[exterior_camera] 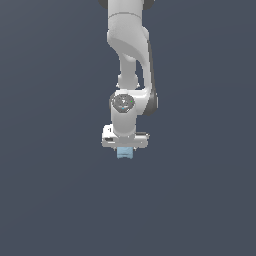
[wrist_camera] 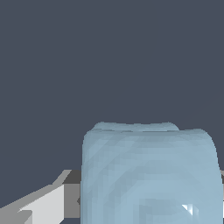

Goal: Pick up the object and move it to a goal position.

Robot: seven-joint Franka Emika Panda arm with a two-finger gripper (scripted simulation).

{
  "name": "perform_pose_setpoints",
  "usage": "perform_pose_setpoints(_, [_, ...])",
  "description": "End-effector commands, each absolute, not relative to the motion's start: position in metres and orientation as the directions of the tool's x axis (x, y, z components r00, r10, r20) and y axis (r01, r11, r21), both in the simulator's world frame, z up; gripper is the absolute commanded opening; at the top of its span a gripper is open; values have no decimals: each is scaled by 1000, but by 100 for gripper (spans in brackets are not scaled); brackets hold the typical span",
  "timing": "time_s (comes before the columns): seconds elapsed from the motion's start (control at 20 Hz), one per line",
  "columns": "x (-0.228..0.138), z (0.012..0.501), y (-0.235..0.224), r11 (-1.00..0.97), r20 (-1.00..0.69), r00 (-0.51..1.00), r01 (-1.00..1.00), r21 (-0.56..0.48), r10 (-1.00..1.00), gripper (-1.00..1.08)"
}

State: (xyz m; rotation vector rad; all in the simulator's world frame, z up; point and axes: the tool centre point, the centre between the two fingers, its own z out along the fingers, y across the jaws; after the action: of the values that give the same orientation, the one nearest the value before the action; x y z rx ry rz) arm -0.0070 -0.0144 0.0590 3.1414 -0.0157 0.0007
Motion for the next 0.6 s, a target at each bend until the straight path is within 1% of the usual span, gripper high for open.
perform_pose_setpoints(0.0, [2,69,-26,-1000,1,1000,-11,0,-11,-100])
perform_pose_setpoints(0.3, [27,97,-57,-1000,1,1000,-10,0,-10,-100])
perform_pose_setpoints(0.55, [42,111,-73,-1000,0,1000,-10,0,-10,-100])
